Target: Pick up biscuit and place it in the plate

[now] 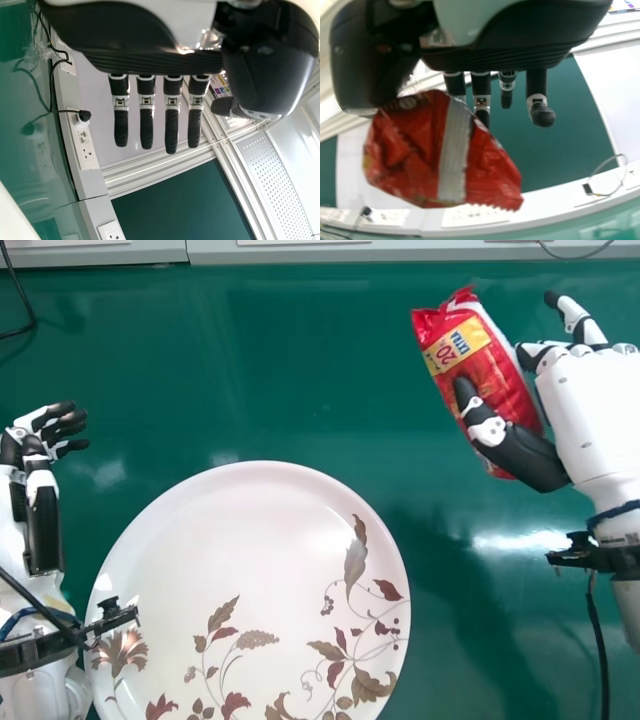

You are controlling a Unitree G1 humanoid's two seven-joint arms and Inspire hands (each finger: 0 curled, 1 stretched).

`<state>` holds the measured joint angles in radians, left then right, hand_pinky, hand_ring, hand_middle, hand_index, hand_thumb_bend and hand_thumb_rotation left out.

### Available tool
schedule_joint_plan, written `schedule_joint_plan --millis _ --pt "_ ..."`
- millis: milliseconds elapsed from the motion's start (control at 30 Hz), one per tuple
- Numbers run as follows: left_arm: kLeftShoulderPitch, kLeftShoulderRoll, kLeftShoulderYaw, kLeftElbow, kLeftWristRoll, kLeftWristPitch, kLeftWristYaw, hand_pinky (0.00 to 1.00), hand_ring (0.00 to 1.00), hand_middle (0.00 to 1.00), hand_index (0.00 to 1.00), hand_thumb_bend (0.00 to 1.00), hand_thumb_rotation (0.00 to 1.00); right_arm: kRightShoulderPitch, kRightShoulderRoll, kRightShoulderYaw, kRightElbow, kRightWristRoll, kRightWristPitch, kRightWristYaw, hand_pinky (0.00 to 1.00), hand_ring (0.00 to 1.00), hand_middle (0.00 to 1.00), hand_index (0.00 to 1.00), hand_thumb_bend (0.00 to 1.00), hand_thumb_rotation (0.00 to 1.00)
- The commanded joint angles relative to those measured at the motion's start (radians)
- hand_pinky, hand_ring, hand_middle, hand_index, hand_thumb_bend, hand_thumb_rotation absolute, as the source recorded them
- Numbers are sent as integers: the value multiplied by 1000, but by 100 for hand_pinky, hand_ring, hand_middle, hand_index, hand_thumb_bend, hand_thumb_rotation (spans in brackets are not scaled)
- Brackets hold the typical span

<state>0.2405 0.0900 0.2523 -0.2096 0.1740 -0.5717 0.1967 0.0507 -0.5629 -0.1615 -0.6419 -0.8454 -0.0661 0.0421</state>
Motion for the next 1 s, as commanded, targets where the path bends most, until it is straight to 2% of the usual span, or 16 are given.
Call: schedule_joint_plan --millis 0,333,400,567,700,967 --pt "29 4 12 22 5 1 -3 64 72 71 73 11 22 14 19 -6 -30 20 -44 -34 8 42 48 49 51 0" --pt "31 16 21 38 -6 -22 -13 66 72 71 74 11 23 52 78 96 -39 88 -226 -43 6 41 46 50 51 0" --pt "31 14 21 38 -3 -21 -13 67 73 71 74 11 24 60 94 129 -18 111 -281 -63 8 40 44 50 51 0" --pt "35 6 16 17 -4 0 -16 67 73 71 74 11 23 54 128 209 59 138 -392 -87 8 41 47 50 51 0" --pt "31 7 16 22 -4 -5 -18 67 73 71 73 11 22 46 149 262 116 149 -440 -82 7 42 47 50 51 0" --pt "32 -2 9 -5 11 27 -17 64 72 71 73 9 19 -1 130 366 235 153 -478 3 8 43 46 50 51 0"
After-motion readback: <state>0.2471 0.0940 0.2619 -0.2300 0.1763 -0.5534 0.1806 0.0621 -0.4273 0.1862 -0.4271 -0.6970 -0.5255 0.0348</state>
